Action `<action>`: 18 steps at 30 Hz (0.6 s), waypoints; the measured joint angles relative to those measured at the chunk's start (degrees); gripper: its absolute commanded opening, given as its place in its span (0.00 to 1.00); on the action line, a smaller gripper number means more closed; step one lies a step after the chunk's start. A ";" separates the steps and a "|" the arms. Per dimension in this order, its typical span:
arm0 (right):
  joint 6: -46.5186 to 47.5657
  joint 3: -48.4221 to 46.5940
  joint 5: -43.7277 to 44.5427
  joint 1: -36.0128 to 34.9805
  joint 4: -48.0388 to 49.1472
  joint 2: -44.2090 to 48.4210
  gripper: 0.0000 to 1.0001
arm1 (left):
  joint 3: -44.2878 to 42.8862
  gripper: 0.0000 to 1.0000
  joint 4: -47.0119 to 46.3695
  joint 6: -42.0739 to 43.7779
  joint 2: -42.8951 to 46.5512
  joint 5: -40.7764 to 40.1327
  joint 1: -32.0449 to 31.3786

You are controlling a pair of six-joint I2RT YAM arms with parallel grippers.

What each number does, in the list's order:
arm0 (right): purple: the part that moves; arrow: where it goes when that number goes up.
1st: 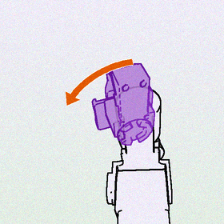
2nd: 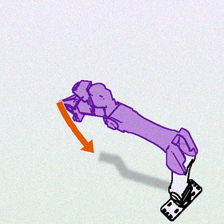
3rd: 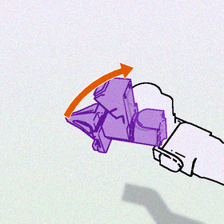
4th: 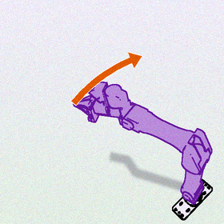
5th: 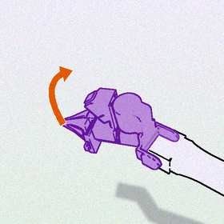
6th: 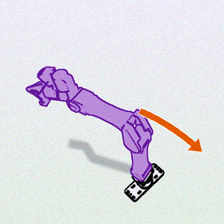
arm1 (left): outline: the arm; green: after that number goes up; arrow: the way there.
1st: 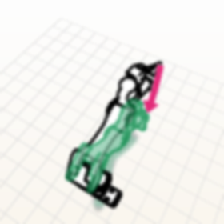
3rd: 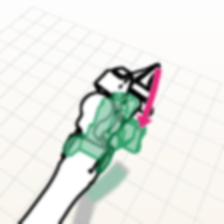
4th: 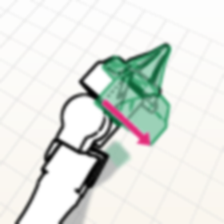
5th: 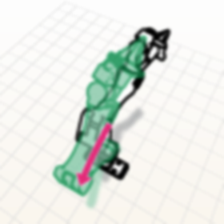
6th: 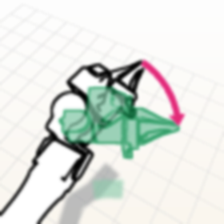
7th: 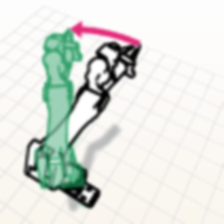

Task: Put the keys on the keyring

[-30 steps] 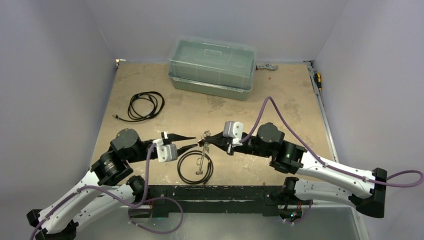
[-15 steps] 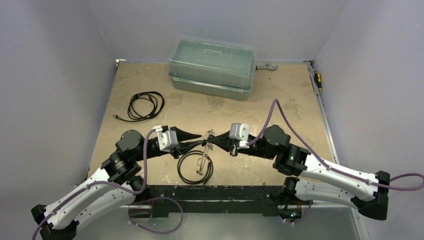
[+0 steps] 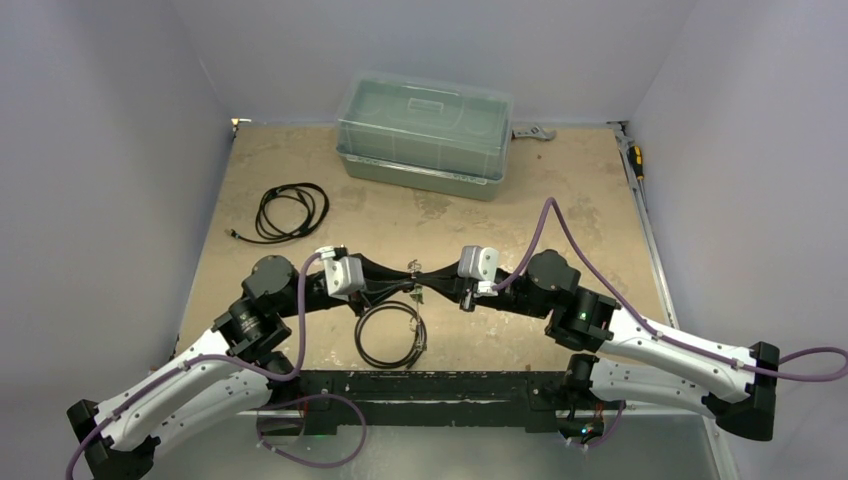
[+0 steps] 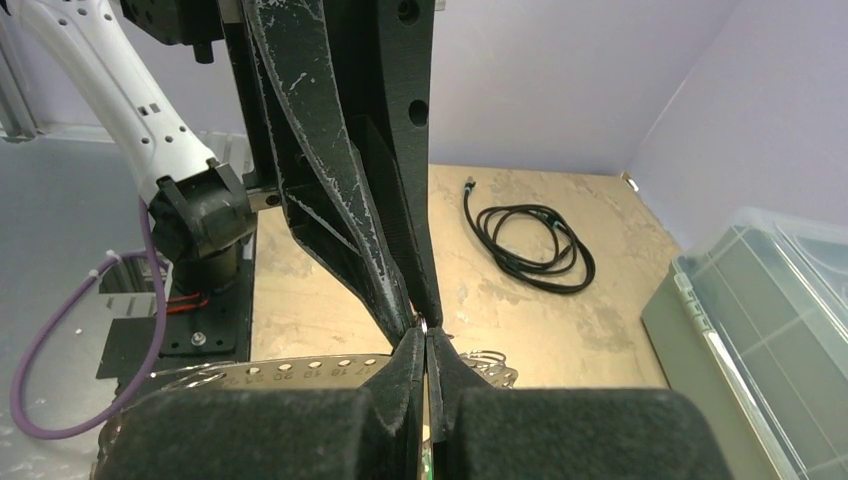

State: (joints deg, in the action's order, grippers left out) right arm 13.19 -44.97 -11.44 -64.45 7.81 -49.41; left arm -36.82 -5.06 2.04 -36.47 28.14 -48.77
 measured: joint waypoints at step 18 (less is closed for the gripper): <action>0.17 0.44 -0.31 0.07 0.83 0.94 0.00 | 0.94 0.09 -0.07 -0.15 -0.04 0.28 0.00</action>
State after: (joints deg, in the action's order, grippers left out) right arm 13.37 -44.53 -11.75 -64.38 8.64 -48.47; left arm -35.88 -5.13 1.89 -36.51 28.42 -48.77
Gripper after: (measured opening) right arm 0.005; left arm 0.163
